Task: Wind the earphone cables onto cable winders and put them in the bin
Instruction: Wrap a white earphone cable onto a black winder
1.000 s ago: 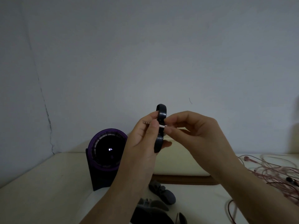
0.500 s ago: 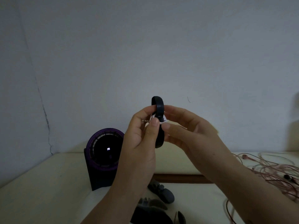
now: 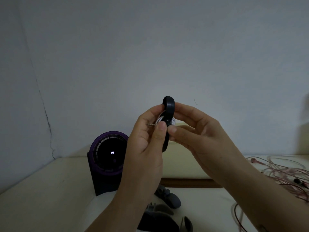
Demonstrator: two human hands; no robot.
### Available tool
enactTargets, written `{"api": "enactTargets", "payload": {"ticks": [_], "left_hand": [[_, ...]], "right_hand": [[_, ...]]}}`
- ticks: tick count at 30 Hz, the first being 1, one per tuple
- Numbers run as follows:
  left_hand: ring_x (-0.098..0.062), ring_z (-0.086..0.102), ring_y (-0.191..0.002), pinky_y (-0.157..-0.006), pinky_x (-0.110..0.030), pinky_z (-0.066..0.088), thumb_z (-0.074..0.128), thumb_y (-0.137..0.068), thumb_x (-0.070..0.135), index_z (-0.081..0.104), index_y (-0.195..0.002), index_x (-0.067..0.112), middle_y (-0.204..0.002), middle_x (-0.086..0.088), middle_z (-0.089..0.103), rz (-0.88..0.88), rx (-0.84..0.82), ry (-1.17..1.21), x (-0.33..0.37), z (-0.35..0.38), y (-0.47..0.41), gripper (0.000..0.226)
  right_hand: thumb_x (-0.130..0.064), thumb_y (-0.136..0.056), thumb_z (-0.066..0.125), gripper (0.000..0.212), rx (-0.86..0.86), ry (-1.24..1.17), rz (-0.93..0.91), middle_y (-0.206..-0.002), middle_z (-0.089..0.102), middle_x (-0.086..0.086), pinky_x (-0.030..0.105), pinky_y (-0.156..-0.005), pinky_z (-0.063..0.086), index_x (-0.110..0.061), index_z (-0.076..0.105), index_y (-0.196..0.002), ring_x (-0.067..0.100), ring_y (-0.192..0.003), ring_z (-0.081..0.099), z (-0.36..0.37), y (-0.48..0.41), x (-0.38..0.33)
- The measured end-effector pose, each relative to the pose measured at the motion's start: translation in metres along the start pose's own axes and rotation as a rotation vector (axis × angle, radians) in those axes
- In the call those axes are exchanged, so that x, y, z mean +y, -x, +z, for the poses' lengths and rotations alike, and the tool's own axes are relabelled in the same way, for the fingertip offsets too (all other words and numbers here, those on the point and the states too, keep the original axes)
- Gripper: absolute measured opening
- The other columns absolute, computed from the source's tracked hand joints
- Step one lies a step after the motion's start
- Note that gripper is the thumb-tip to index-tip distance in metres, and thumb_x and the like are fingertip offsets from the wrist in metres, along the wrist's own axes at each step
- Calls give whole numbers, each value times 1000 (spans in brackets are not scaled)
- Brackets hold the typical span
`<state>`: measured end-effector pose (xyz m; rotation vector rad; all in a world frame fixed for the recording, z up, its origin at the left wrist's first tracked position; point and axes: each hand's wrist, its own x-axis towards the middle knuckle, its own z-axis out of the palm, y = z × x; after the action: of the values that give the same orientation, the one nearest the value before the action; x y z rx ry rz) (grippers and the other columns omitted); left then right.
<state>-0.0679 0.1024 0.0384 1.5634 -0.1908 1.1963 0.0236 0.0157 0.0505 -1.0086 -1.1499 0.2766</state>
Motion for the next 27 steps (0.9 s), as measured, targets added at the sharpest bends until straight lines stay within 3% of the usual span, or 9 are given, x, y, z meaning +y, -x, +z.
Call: {"api": "enactTargets", "payload": {"ticks": [8, 12, 15, 21, 24, 27], "left_hand": [[-10, 70, -95, -79, -22, 54, 58, -81, 23, 58, -109, 32, -93, 3, 75, -84, 25, 151, 4, -1, -1, 29], [-8, 70, -89, -76, -20, 55, 65, -82, 21, 58, -112, 22, -89, -1, 75, -155, 43, 265, 4, 1, -1, 30], [-7, 70, -89, -81, -23, 56, 55, -77, 23, 57, -114, 22, -89, 2, 75, -168, 40, 256, 3, 4, -2, 36], [-4, 67, -98, -79, -17, 52, 59, -85, 25, 59, -110, 28, -99, 12, 73, -121, 95, 218, -4, 9, 3, 26], [-5, 66, -101, -79, -18, 51, 53, -81, 23, 58, -112, 28, -103, 13, 72, -100, 116, 220, -7, 9, 3, 31], [-5, 66, -104, -80, -17, 51, 54, -82, 22, 58, -113, 26, -106, 11, 72, -88, 122, 223, -8, 10, 4, 32]], "right_hand": [[-14, -71, 71, 42, -43, -50, 9, -118, 66, 0, 42, -90, 53, -22, 64, -112, 28, -91, 64, -5, -1, 1], [-15, -70, 71, 41, -44, -85, 37, -112, 68, -2, 32, -82, 54, -21, 66, -110, 20, -86, 67, -7, -2, 3], [-15, -73, 69, 43, -62, -106, 55, -113, 68, 2, 29, -80, 55, -19, 64, -115, 20, -90, 68, -8, -2, 2], [5, -88, 52, 40, -16, -264, 117, -105, 72, -3, 25, -83, 52, -20, 64, -117, 13, -98, 67, 10, 3, 6], [5, -90, 45, 42, -14, -295, 129, -108, 72, -4, 27, -91, 50, -21, 62, -120, 12, -104, 66, 16, 5, 6], [6, -91, 41, 42, -13, -336, 133, -107, 72, -4, 23, -90, 51, -20, 62, -117, 9, -102, 66, 16, 5, 5]]}}
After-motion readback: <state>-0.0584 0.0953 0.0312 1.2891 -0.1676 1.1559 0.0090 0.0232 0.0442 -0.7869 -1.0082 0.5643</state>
